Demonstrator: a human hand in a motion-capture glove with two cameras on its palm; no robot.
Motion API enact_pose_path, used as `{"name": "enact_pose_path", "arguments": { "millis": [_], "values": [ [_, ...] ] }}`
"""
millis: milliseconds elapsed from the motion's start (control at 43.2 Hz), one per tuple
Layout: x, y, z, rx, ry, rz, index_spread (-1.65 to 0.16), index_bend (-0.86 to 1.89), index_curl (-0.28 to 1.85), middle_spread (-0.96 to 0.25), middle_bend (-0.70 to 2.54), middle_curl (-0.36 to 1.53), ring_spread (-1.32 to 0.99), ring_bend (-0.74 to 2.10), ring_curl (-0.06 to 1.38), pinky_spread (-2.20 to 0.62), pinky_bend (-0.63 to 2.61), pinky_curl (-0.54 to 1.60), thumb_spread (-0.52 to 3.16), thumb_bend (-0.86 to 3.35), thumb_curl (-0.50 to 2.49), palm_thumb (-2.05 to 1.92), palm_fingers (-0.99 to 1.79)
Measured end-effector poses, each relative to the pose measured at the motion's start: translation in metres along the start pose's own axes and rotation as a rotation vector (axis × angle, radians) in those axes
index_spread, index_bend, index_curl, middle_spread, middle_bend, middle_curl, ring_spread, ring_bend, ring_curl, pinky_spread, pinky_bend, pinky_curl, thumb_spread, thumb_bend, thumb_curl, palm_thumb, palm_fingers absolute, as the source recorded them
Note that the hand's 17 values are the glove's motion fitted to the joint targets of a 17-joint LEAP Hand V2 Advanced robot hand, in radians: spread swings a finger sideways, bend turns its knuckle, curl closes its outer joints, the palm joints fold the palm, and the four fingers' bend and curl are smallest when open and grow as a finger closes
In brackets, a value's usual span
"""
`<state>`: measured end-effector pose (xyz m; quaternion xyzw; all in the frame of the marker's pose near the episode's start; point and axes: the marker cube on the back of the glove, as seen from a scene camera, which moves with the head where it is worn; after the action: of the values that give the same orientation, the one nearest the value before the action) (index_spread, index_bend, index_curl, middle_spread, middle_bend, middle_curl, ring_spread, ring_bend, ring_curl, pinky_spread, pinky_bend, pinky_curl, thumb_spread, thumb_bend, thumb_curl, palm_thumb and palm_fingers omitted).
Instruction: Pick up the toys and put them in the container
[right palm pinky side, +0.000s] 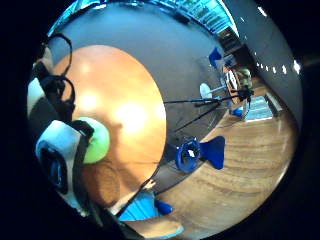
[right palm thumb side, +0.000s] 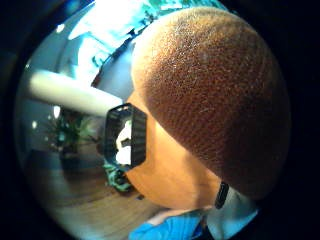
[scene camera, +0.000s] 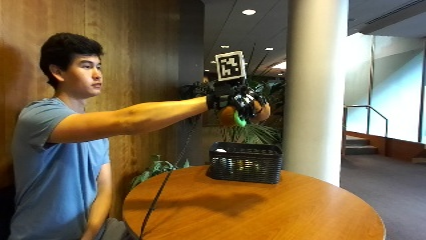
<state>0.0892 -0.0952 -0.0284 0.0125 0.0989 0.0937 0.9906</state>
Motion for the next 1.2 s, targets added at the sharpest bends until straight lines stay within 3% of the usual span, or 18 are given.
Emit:
{"name": "enact_pose_path", "arguments": {
  "millis": [208,370,555,740,809,902,971,1087,1110,1202],
  "values": [
    [-0.112,0.012,-0.037,0.015,-0.181,-0.053,-0.32,0.09,-0.01,-0.39,1.0,0.73,-0.4,1.42,0.57,-0.4,1.31,0.42,0.69,0.24,1.0,0.75,0.7],
    [-0.187,0.024,-0.038,0.053,-0.07,-0.205,-0.32,0.08,-0.01,-0.4,1.0,0.75,-0.4,1.43,0.57,-0.4,1.31,0.43,0.66,0.23,1.05,0.74,0.69],
    [-0.281,0.041,-0.034,0.057,-0.122,-0.39,-0.31,0.07,-0.01,-0.42,1.01,0.77,-0.39,1.45,0.56,-0.4,1.32,0.43,0.64,0.22,1.1,0.73,0.67],
    [-0.295,0.051,-0.009,0.022,-0.304,-0.443,-0.3,0.04,-0.02,-0.42,1.0,0.79,-0.38,1.47,0.55,-0.4,1.35,0.44,0.64,0.21,1.13,0.71,0.62],
    [-0.315,0.062,-0.005,0.011,-0.422,-0.531,-0.3,0.02,-0.02,-0.42,0.98,0.79,-0.37,1.47,0.55,-0.4,1.39,0.45,0.66,0.15,1.12,0.65,0.59],
    [-0.316,0.055,0.027,-0.033,-0.248,-0.416,-0.28,0.0,-0.03,-0.41,0.95,0.79,-0.36,1.49,0.54,-0.4,1.45,0.45,0.72,0.09,1.09,0.58,0.58],
    [-0.318,0.054,0.04,-0.084,-0.211,-0.424,-0.27,-0.08,-0.05,-0.39,0.97,0.79,-0.34,1.53,0.53,-0.4,1.48,0.46,0.88,0.04,1.0,0.47,0.55],
    [-0.318,0.055,0.046,-0.189,-0.27,-0.458,-0.25,-0.07,-0.02,-0.31,0.86,0.76,-0.28,1.5,0.53,-0.38,1.58,0.48,1.0,-0.1,0.83,0.2,0.23],
    [-0.317,0.054,0.046,-0.196,-0.273,-0.46,-0.25,0.01,0.0,-0.27,0.78,0.74,-0.25,1.43,0.51,-0.33,1.57,0.48,1.01,-0.13,0.8,0.13,0.03],
    [-0.309,0.05,0.043,-0.187,-0.241,-0.457,-0.25,0.19,0.08,-0.12,0.56,0.66,-0.12,1.12,0.44,-0.18,1.6,0.48,1.02,-0.11,0.7,-0.03,-0.32]
  ]
}}
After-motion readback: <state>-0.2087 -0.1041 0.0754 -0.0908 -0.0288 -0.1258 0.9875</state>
